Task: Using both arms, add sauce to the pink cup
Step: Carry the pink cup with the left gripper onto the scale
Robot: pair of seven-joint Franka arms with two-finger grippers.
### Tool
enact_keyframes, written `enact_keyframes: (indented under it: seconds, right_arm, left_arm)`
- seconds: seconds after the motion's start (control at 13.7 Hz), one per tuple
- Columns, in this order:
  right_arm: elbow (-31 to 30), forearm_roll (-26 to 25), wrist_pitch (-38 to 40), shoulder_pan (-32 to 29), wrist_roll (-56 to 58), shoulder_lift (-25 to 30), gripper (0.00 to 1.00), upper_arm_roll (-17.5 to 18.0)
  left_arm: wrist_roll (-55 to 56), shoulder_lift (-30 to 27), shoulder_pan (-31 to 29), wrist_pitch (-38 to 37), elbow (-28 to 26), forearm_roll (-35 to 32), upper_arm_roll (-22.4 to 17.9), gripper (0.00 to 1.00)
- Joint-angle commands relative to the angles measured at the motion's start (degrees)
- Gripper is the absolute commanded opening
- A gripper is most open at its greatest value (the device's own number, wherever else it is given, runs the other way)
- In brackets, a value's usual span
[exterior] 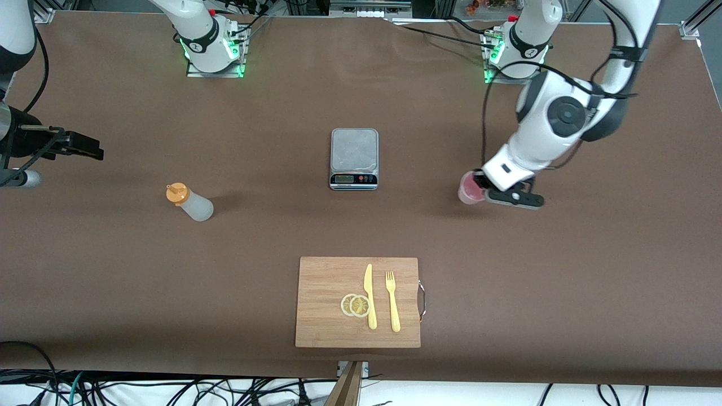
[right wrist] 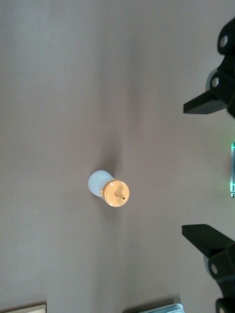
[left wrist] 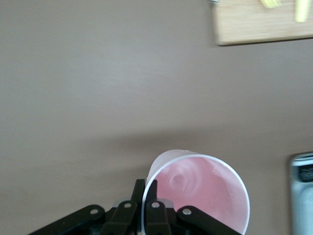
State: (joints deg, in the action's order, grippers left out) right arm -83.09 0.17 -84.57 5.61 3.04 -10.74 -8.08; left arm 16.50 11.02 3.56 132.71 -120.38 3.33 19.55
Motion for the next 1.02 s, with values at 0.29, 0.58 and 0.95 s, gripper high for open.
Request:
enact_keyframes:
  seconds: [0.29,0.58,0.95]
  right_arm:
    - [1.3,0.5,0.5,-0.2,-0.1,-0.5,1.00,-0.2]
    - [1.3,0.5,0.6,-0.3,-0.1,-0.5,1.00,-0.3]
    - [1.3,0.5,0.6,-0.2,-0.1,-0.5,1.00,-0.2]
  left_arm:
    - [26.4,5.9,14.9,-0.3,6.2,2.6,3.0,0.00]
    - [34.6,8.2,21.6,4.1,6.4,2.1,3.0,0.00]
    - [44.0,13.6,28.4,9.1,6.4,-6.2,2.5,0.00]
